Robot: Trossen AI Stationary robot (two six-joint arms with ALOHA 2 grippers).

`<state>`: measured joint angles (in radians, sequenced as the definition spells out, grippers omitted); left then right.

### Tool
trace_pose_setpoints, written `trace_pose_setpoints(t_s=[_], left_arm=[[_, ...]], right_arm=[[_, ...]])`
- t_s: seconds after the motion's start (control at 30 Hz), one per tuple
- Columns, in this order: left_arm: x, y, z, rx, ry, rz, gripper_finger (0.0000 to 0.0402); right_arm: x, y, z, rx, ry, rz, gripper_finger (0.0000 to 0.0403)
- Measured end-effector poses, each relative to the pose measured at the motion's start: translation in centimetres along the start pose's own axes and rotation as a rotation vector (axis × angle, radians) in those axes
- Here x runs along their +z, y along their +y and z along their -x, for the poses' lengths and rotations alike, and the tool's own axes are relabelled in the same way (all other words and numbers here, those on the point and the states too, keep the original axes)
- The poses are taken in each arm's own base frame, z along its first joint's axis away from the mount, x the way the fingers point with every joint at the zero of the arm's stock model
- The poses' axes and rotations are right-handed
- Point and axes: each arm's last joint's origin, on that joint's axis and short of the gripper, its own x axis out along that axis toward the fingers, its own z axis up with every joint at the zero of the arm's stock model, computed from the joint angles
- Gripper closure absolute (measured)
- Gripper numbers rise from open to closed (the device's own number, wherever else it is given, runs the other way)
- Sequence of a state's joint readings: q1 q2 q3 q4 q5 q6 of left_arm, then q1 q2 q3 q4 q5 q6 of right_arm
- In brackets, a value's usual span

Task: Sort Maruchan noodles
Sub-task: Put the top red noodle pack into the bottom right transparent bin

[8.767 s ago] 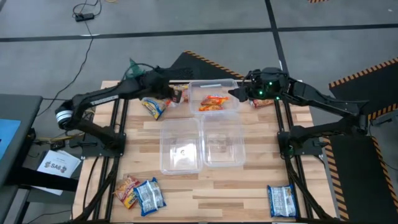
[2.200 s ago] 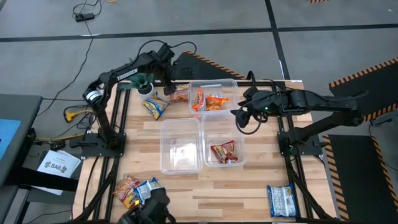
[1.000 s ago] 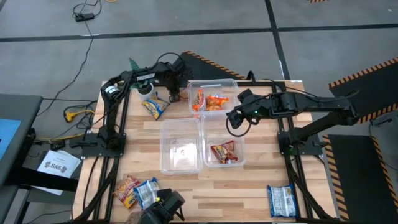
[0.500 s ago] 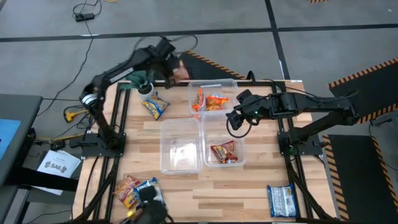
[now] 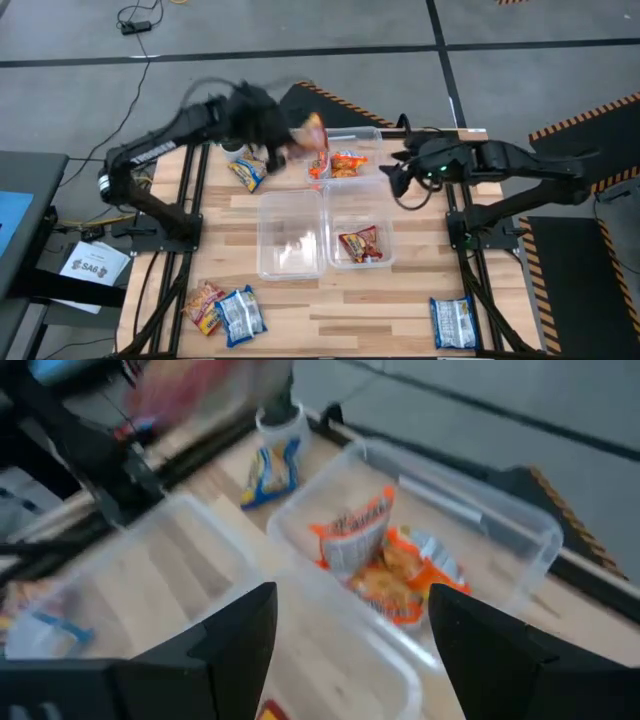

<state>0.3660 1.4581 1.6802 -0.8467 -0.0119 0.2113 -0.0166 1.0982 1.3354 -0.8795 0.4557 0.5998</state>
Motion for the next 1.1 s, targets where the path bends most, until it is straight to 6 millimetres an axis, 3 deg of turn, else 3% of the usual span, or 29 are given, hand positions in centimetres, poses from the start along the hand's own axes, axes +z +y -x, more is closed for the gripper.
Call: trace_pose_setpoints(t_s=[0.27, 0.43, 0.63, 0.77, 0.97, 1.1], left_arm=[[3.0, -13.2, -5.3, -0.306, -0.173, -0.063, 0.0401], [2.3, -18.2, -9.8, -0.373, -0.171, -0.053, 0.0401], [1.4, -19.2, -11.7, -0.262, -0.112, -0.026, 0.0401], [1.1, -18.8, -12.1, -0.241, -0.078, -0.026, 0.0376], [0.5, -17.5, -12.5, -0.193, -0.004, -0.005, 0.0270], [0.6, -16.6, -10.9, -0.196, 0.021, 0.019, 0.0195]], right_arm=[[0.6, -1.8, 3.0, 0.041, -0.081, 0.027, 0.0121], [0.7, -2.4, 4.3, 0.064, -0.117, 0.009, 0.0121], [1.1, -2.3, 5.1, 0.119, -0.167, -0.022, 0.0121], [1.2, -1.9, 5.2, 0.149, -0.187, -0.030, 0.0121], [1.5, -1.3, 4.8, 0.173, -0.210, -0.045, 0.0121], [1.8, -0.9, 4.6, 0.184, -0.228, -0.056, 0.0121]])
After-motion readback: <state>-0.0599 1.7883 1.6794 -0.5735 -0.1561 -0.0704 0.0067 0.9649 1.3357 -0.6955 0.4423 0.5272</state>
